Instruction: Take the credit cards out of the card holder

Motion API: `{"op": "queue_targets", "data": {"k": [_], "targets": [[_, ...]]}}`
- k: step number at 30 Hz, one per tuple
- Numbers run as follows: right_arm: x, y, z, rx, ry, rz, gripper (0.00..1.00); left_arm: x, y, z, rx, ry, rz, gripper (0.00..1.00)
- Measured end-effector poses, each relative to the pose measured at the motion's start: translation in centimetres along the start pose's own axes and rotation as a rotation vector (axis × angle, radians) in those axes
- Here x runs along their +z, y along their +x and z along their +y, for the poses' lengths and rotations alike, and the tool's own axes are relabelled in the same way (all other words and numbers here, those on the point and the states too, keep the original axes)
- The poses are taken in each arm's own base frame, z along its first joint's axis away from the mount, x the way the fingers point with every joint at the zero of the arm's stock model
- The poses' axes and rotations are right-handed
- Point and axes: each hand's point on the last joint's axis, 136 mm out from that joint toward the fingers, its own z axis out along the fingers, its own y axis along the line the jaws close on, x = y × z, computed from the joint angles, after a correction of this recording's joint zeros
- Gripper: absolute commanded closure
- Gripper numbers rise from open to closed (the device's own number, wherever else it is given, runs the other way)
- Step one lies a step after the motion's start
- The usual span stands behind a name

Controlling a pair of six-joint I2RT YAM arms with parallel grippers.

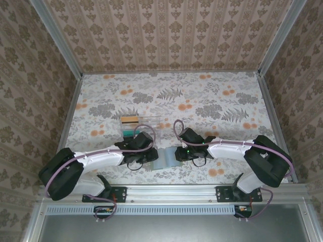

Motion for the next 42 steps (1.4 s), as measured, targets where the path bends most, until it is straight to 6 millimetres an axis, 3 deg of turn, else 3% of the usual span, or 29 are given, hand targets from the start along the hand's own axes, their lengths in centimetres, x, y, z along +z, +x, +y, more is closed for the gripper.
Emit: {"op": "queue_targets", "data": {"k": [13, 19, 25, 31, 42], "targets": [[-0.1, 0.0, 0.0, 0.011, 0.01, -0.01, 0.82, -2.0, -0.6, -2.3, 0.035, 0.053, -0.036, 0.67], [-0.1, 0.0, 0.1, 0.01, 0.01, -0.01, 0.82, -0.9, 0.1, -1.1, 0.031, -0.006, 0.009, 0.68], [0.0, 0.0, 0.1, 0.009, 0.01, -0.01, 0.82, -1.3, 0.2, 0.1, 0.033, -0.071, 0.0, 0.68], [0.0, 0.0, 0.1, 0.008, 0.011, -0.011, 0.82, -2.3, -0.7, -1.7, 0.043, 0.008, -0.049, 0.68], [0.0, 0.0, 0.1, 0.008, 0.015, -0.013, 0.82, -0.3, 0.6, -0.9, 0.039, -0.026, 0.03, 0.71]]}}
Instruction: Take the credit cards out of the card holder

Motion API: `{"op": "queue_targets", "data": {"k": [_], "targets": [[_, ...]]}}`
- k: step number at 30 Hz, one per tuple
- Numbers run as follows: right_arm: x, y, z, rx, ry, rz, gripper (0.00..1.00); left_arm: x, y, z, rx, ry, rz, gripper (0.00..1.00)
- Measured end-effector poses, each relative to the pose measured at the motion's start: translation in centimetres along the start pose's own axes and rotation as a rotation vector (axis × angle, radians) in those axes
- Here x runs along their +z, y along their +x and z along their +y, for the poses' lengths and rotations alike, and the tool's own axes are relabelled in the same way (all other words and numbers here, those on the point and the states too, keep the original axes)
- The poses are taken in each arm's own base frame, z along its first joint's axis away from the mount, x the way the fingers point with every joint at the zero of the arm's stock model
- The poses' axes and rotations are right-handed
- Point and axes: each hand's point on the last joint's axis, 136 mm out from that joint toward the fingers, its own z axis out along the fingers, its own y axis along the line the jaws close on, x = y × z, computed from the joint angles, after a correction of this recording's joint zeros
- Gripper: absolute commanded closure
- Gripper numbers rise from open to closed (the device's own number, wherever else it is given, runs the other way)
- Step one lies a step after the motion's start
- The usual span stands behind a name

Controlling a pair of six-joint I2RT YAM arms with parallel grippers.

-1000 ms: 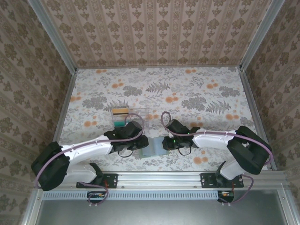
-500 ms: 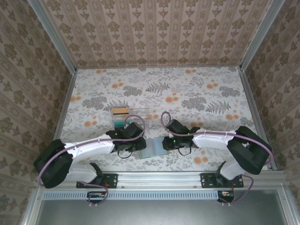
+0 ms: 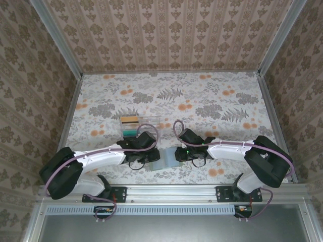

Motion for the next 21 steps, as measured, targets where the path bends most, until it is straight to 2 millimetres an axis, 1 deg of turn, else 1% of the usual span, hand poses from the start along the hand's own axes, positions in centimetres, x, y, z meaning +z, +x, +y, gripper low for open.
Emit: {"op": "queue_targets", "data": {"k": [13, 21], "targets": [[0.01, 0.0, 0.02, -0.002, 0.003, -0.003, 0.82, -0.52, 0.25, 0.36, -0.001, -0.018, 0.007, 0.7], [0.06, 0.01, 0.02, 0.0, 0.004, -0.003, 0.82, 0.29, 0.4, 0.23, -0.003, -0.022, 0.03, 0.7]]}}
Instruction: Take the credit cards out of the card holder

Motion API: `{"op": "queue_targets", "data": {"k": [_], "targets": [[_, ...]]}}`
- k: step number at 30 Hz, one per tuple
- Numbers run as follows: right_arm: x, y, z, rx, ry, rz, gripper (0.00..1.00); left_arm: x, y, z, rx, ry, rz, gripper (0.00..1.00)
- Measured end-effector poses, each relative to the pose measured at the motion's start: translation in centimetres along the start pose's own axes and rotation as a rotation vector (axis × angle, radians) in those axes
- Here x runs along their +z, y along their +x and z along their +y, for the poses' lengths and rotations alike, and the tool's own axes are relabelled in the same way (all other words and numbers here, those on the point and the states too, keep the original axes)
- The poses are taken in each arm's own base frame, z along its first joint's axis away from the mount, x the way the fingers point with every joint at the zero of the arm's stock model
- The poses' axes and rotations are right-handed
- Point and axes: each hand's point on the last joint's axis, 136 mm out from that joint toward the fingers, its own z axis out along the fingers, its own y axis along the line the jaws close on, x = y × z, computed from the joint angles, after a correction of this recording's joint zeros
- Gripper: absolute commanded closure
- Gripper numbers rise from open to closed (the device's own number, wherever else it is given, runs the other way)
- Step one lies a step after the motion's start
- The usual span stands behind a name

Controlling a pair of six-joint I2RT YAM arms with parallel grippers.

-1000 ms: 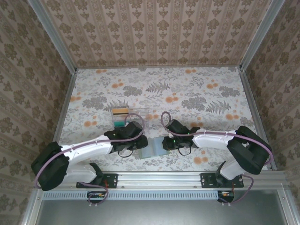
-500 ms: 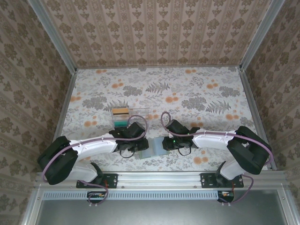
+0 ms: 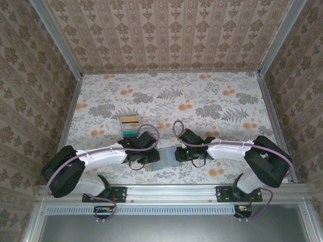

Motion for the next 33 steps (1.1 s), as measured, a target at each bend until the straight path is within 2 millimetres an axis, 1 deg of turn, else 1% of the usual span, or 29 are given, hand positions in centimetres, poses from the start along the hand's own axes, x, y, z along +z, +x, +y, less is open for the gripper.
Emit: {"op": "queue_targets", "data": {"k": [3, 7, 10, 13, 25, 29, 33], "targets": [[0.0, 0.0, 0.0, 0.004, 0.0, 0.0, 0.82, 0.1, 0.0, -0.3, 0.003, 0.005, 0.006, 0.66], [0.0, 0.0, 0.0, 0.006, 0.002, -0.002, 0.82, 0.1, -0.1, -1.1, 0.023, 0.04, 0.008, 0.58], [0.0, 0.0, 0.0, 0.009, 0.002, -0.002, 0.82, 0.1, -0.2, -1.8, 0.041, 0.07, 0.008, 0.5], [0.0, 0.0, 0.0, 0.01, 0.002, -0.002, 0.82, 0.0, -0.3, -2.4, 0.054, 0.099, 0.004, 0.45], [0.1, 0.0, 0.2, 0.008, -0.004, -0.005, 0.83, -0.8, -1.0, -5.4, 0.103, 0.232, -0.019, 0.43], [0.1, 0.0, 0.2, 0.008, -0.003, -0.006, 0.83, -0.8, -0.9, -5.7, 0.109, 0.241, -0.017, 0.43], [-0.2, 0.1, 0.1, 0.002, 0.008, -0.01, 0.81, -1.2, -1.0, -5.4, 0.108, 0.231, -0.026, 0.44]]}}
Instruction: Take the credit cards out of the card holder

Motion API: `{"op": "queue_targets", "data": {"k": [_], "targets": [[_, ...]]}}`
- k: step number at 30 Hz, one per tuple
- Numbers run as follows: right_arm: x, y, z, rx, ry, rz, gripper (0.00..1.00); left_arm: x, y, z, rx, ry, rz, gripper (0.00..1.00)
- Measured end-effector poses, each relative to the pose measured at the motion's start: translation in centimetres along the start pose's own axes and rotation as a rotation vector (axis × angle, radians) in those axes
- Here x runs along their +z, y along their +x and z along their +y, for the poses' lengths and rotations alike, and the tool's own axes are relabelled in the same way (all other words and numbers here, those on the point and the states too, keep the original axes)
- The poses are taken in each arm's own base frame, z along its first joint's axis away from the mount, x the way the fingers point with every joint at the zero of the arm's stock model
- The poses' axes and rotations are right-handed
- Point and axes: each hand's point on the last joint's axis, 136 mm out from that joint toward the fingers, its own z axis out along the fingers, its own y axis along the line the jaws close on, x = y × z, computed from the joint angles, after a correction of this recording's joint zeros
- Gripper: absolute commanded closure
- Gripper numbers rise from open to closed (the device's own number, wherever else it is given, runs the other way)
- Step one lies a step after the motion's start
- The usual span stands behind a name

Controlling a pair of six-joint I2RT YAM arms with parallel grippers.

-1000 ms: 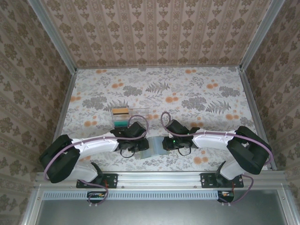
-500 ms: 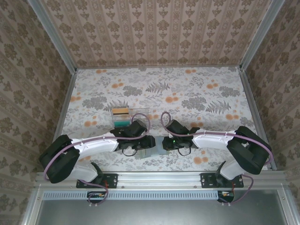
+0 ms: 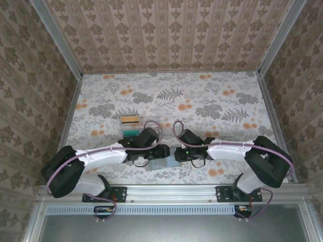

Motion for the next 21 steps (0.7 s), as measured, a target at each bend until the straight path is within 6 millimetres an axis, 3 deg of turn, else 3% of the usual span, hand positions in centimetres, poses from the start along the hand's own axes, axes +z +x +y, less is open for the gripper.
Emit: {"op": "queue_targets", "data": {"k": [8, 13, 21], "targets": [[-1.7, 1.3, -1.2, -0.019, 0.086, 0.012, 0.79, -1.9, -0.1, 0.8, -0.013, -0.032, -0.047, 0.44], [-1.7, 1.8, -1.6, -0.027, 0.113, 0.026, 0.79, -1.5, 1.1, 2.6, -0.034, -0.078, -0.014, 0.44], [-1.0, 2.2, -1.8, -0.026, 0.128, 0.046, 0.79, -0.6, 1.8, 3.8, -0.046, -0.124, 0.024, 0.44]]}}
